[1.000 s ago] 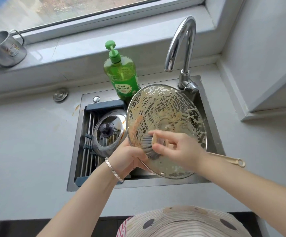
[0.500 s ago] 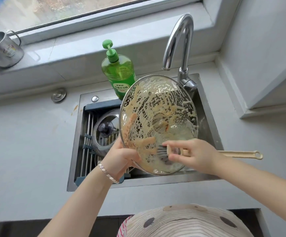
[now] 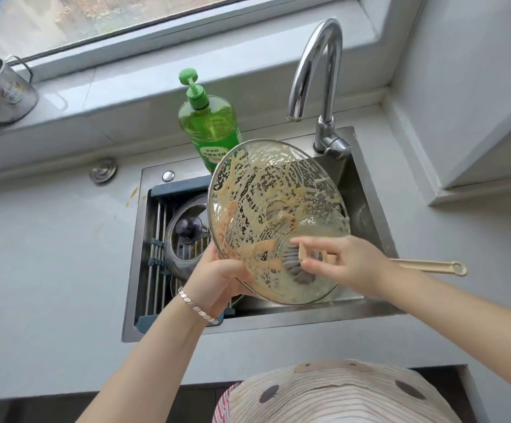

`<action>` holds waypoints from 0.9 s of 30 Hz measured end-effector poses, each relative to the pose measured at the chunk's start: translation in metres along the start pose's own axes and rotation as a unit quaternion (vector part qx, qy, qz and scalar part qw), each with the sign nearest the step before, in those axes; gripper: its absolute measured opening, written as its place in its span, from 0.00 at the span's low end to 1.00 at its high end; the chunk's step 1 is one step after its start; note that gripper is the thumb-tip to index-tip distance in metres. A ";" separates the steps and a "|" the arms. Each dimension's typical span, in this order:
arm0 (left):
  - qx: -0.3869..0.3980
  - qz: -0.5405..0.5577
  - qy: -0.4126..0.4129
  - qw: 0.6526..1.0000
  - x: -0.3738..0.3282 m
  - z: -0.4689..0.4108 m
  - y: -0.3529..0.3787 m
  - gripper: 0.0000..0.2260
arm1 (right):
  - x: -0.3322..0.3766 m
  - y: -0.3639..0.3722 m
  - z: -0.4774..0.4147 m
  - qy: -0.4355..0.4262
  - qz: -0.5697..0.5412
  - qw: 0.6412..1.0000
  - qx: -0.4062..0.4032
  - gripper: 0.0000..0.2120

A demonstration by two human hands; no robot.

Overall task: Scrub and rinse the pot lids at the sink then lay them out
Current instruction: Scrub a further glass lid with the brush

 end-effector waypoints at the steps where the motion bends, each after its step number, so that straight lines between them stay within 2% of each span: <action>1: -0.007 0.004 -0.002 1.000 0.001 0.000 -0.002 0.32 | 0.002 0.006 0.007 -0.019 -0.004 0.999 0.036 0.16; 2: -0.012 0.010 -0.004 1.000 0.001 0.002 -0.005 0.33 | -0.001 0.006 0.013 -0.017 0.011 0.998 0.061 0.16; 4: -0.010 0.011 -0.009 1.000 0.002 0.005 -0.008 0.36 | -0.017 -0.006 0.015 0.047 0.035 0.996 0.063 0.15; 6: -0.007 0.006 -0.014 1.000 0.003 0.006 -0.005 0.37 | -0.033 -0.020 0.006 0.129 0.037 0.991 -0.004 0.15; 8: -0.009 0.013 -0.020 1.000 0.006 0.004 0.002 0.37 | -0.027 -0.023 -0.003 0.137 0.026 0.988 -0.070 0.14; 9: -0.014 0.020 -0.023 0.999 0.007 0.003 0.005 0.36 | -0.020 -0.020 -0.005 0.111 0.021 0.992 -0.060 0.14; 11: -0.025 0.024 -0.025 0.999 0.007 0.004 0.005 0.36 | -0.002 -0.012 0.003 0.056 0.012 0.998 0.028 0.16; 13: -0.024 0.013 -0.023 0.999 0.003 0.007 -0.001 0.35 | -0.002 -0.016 0.014 0.059 0.059 0.992 0.095 0.16; 14: -0.024 0.004 -0.025 0.999 0.002 0.008 -0.004 0.35 | -0.010 -0.023 0.014 0.081 0.081 0.990 0.081 0.15; 17: -0.016 -0.008 -0.033 0.999 0.000 0.008 -0.006 0.36 | -0.030 -0.038 -0.001 0.172 0.105 0.978 -0.057 0.14; 18: -0.009 -0.007 -0.037 0.999 0.000 0.006 -0.003 0.35 | -0.024 -0.035 -0.007 0.165 0.085 0.979 -0.088 0.13; 19: -0.004 -0.006 -0.039 0.999 0.000 0.006 0.000 0.35 | -0.017 -0.027 -0.012 0.135 0.057 0.985 -0.095 0.13; 21: -0.005 -0.003 -0.041 0.999 0.003 0.005 0.001 0.36 | 0.000 -0.010 -0.011 0.067 0.020 0.997 -0.044 0.15; 23: -0.009 0.003 -0.046 0.999 0.004 0.008 -0.005 0.36 | -0.004 -0.009 -0.002 0.063 0.044 0.997 0.008 0.15; 25: -0.001 0.002 -0.051 0.999 0.006 0.011 -0.009 0.37 | -0.024 -0.026 -0.005 0.125 0.087 0.988 -0.035 0.09; 27: 0.009 0.001 -0.054 0.998 0.008 0.012 -0.006 0.37 | -0.033 -0.036 -0.011 0.163 0.070 0.979 -0.102 0.06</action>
Point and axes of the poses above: each hand's wrist, its own z-axis away from the middle knuckle, its own y-axis out of the palm, x = y × z, the point moved 1 cm from there along -z, towards the middle knuckle, and after that the axes turned 1 degree about z, right-handed, at the moved point
